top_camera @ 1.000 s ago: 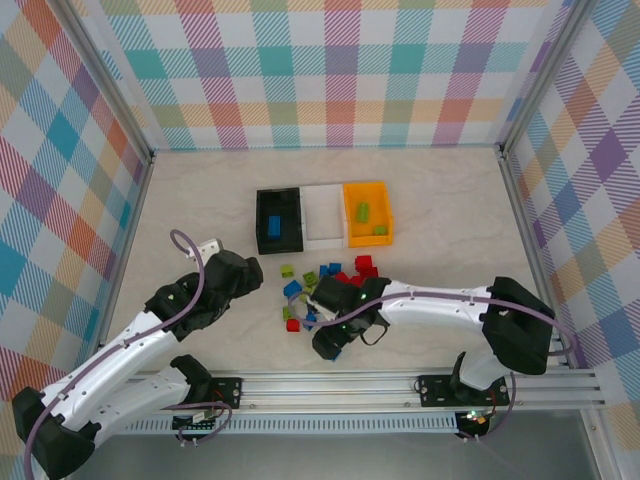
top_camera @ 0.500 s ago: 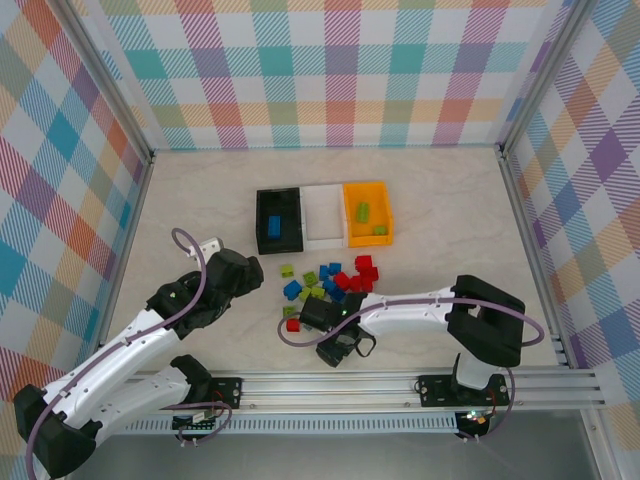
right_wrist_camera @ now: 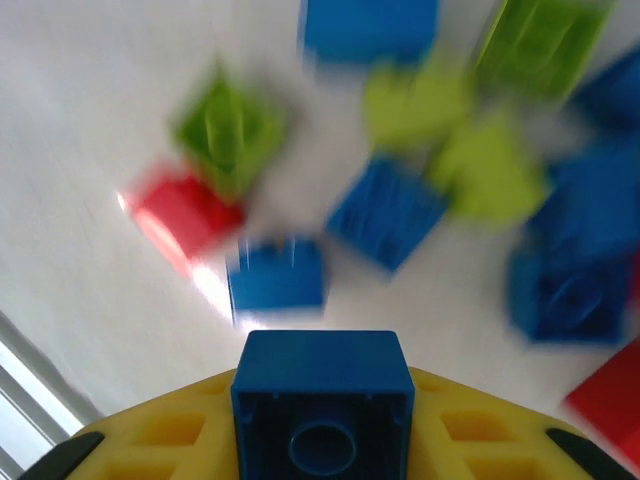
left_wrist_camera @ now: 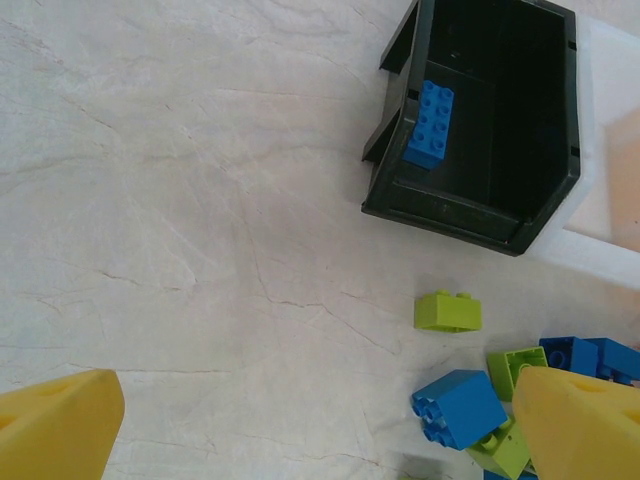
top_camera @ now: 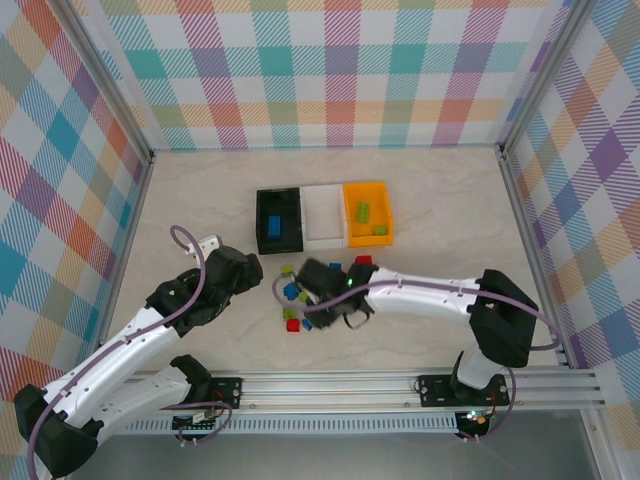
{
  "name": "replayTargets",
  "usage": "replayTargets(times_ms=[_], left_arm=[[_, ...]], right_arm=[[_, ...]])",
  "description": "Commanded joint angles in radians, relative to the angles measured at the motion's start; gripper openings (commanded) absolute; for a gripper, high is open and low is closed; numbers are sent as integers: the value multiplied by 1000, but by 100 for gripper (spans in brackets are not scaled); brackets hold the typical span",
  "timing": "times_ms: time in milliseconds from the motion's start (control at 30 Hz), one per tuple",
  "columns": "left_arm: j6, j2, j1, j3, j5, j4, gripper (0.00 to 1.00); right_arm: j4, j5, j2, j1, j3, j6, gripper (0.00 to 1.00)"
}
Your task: Sort the legos into containers by color
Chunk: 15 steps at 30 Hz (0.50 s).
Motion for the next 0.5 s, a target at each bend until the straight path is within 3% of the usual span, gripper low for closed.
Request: replayTargets(times_ms=[0, 100, 300, 467], left_arm=[[3, -3, 11, 12, 14, 5, 100], [-2, -10, 12, 4, 23, 3, 100], [-9, -13, 15, -16, 59, 19, 100], [-7, -4, 16, -30, 72, 22, 100]], right_arm=[[67, -21, 57, -79, 156, -59, 35], [101, -116, 187, -166, 317, -55, 37], [26, -115, 525, -245, 719, -59, 37], [-3, -82, 686, -274, 930, -17, 40]])
